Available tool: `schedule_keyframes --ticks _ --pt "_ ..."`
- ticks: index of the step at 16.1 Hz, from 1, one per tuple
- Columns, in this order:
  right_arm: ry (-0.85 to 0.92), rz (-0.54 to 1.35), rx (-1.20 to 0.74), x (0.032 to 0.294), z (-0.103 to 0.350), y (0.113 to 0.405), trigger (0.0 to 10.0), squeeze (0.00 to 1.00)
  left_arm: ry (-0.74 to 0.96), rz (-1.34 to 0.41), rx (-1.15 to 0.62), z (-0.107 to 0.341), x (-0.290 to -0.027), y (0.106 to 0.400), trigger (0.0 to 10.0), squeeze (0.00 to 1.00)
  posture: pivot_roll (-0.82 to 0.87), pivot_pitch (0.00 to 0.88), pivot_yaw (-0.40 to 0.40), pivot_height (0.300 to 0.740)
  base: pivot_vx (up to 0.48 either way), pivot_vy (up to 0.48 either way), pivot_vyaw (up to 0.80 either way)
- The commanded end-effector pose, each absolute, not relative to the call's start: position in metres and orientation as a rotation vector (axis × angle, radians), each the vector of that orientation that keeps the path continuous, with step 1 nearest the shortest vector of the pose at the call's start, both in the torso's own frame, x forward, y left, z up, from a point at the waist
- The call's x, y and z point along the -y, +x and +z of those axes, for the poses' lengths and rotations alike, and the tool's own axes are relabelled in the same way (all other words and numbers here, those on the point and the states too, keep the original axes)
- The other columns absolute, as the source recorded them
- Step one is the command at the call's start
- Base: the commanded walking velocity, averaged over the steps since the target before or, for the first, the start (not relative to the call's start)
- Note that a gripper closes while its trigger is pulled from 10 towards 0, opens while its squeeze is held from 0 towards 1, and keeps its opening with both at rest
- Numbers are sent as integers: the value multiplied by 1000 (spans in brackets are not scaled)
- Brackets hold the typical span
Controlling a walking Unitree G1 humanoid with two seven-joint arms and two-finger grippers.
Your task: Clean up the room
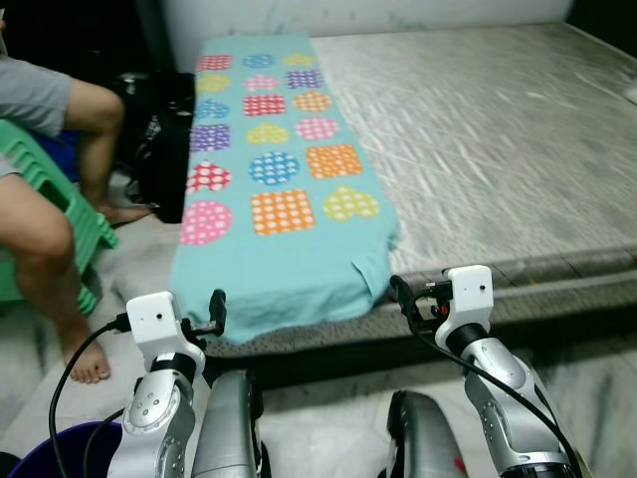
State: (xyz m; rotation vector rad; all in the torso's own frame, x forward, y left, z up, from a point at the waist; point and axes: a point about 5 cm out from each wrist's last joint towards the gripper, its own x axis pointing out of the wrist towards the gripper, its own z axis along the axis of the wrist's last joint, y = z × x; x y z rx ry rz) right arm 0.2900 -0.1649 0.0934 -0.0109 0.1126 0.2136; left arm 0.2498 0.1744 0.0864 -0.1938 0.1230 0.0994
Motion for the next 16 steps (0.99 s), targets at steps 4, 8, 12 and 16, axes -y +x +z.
schedule_keyframes --ticks 4,8,12,16 --pt "-14 222 -107 164 95 292 10000 0 -190 63 -94 91 -173 249 10000 0 -62 132 24 545 159 0 0" --pt "-14 221 -107 164 95 292 10000 0 -192 56 -89 91 -173 249 10000 0 -59 135 25 545 398 0 0" --pt "-9 221 -106 164 95 291 10000 0 -192 55 -92 91 -173 249 10000 0 -60 139 25 545 401 0 0" --pt "-55 238 -96 163 96 291 10000 0 -188 73 -108 89 -173 250 10000 0 -60 143 24 545 191 0 600"
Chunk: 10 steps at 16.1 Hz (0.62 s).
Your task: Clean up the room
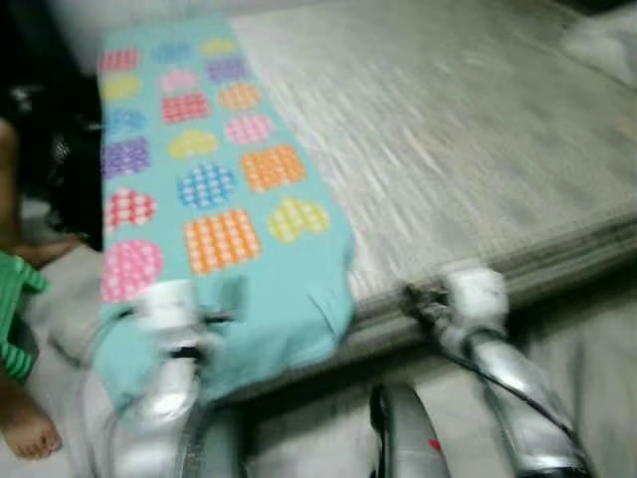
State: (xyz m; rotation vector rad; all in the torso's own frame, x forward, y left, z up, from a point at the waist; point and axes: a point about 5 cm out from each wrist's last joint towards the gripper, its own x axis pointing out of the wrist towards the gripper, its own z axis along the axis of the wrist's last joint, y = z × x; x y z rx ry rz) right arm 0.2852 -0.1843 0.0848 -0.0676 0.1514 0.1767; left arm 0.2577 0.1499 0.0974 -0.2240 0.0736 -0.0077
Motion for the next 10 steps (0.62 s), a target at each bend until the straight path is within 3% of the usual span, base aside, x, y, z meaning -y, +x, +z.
schedule_keyframes --ticks 1,8,10 --pt "-41 234 -98 163 96 291 10000 0 -186 81 -120 87 -173 250 10000 0 -61 144 24 545 0 0 800" --pt "-45 229 -91 165 96 291 10000 0 -183 84 -126 87 -174 251 10000 0 -60 147 27 545 0 0 0" --pt "-67 252 -77 163 98 291 10000 0 -184 88 -127 87 -174 251 10000 0 -61 148 26 545 0 0 800"
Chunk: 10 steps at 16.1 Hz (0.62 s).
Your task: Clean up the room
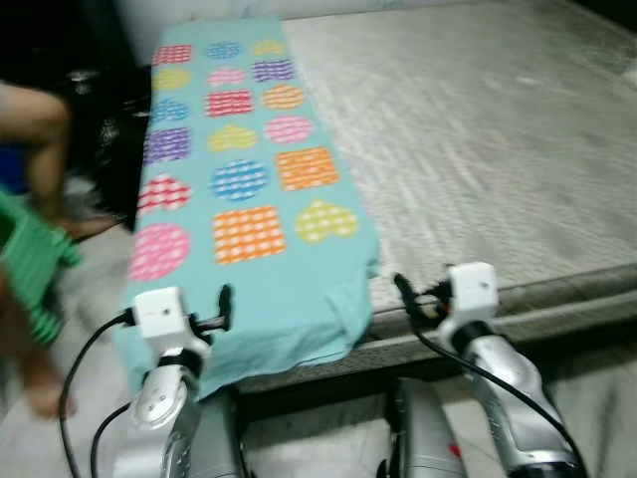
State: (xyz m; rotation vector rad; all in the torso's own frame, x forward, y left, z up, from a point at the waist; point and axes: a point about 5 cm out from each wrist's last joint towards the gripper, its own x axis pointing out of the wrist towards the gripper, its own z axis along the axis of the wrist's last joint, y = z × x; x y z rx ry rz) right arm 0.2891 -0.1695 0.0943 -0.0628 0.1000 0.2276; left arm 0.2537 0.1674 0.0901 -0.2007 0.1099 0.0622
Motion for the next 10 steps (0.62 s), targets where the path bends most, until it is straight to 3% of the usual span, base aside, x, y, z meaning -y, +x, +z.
schedule_keyframes --ticks 1,7,10 --pt "-65 254 -76 162 98 291 10000 0 -184 89 -128 87 -174 251 10000 0 -61 148 26 545 0 0 800" --pt "-76 310 -136 161 90 288 10000 0 -164 85 -129 88 -173 251 10000 0 -62 150 26 545 0 0 763" --pt "-119 361 -173 157 83 283 10000 0 -164 85 -132 88 -173 251 10000 0 -62 153 28 545 0 0 0"
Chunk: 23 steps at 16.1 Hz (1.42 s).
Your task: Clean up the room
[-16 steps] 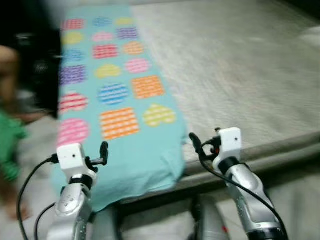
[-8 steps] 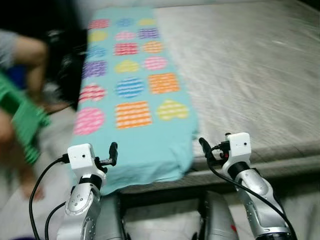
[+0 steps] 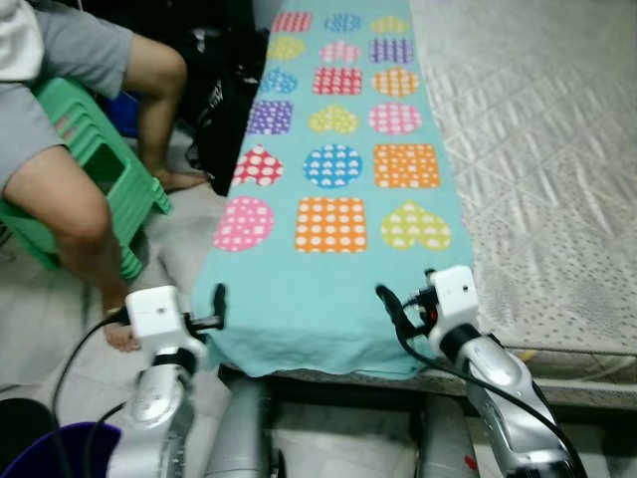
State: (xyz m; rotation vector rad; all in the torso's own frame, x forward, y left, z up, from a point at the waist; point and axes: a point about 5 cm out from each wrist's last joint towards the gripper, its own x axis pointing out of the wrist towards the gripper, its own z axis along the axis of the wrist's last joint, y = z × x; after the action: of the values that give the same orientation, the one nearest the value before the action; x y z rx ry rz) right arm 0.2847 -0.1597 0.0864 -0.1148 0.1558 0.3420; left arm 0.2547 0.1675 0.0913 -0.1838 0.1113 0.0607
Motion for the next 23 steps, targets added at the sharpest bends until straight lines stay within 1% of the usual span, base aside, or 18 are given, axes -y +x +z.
schedule_keyframes --ticks 1,5,8,9,11,14,17,18,19,20,21,23 --pt "-117 356 -177 157 82 282 10000 0 -164 85 -132 88 -173 251 10000 0 -62 153 28 545 0 0 0" --pt "-117 338 -194 160 80 280 10000 0 -161 84 -134 88 -174 251 10000 0 -61 157 33 545 0 0 0" --pt "-161 366 -206 159 77 278 10000 0 -157 81 -136 87 -174 252 10000 0 -60 156 34 545 0 0 0" --pt "-184 389 -217 157 75 277 10000 0 -156 81 -136 87 -174 252 10000 0 -58 157 34 545 0 0 0" --pt "-308 446 -258 151 67 273 10000 0 -151 84 -133 88 -175 253 10000 0 -57 156 34 545 0 0 0" --pt "-304 399 -244 145 68 279 10000 0 -146 86 -124 90 -176 252 10000 0 -45 157 30 545 0 0 0" --pt "-307 420 -240 133 67 282 10000 0 -141 89 -121 91 -177 252 10000 0 -34 159 30 545 0 0 0" --pt "-311 421 -247 130 66 283 6627 0 -140 91 -120 92 -178 252 10000 0 -29 160 30 545 0 0 0" --pt "-320 422 -256 127 65 284 4980 0 -138 93 -118 92 -179 252 10000 0 -26 160 29 545 0 0 0" --pt "-401 411 -280 125 61 289 8784 0 -135 98 -114 93 -182 252 10000 0 -21 164 29 545 0 0 0" --pt "-448 397 -298 126 58 290 10000 0 -134 99 -113 94 -182 252 10000 0 -19 168 29 545 0 0 0" --pt "-466 372 -326 129 53 292 10000 0 -134 101 -112 95 -182 251 10000 0 -16 173 27 545 0 0 0"
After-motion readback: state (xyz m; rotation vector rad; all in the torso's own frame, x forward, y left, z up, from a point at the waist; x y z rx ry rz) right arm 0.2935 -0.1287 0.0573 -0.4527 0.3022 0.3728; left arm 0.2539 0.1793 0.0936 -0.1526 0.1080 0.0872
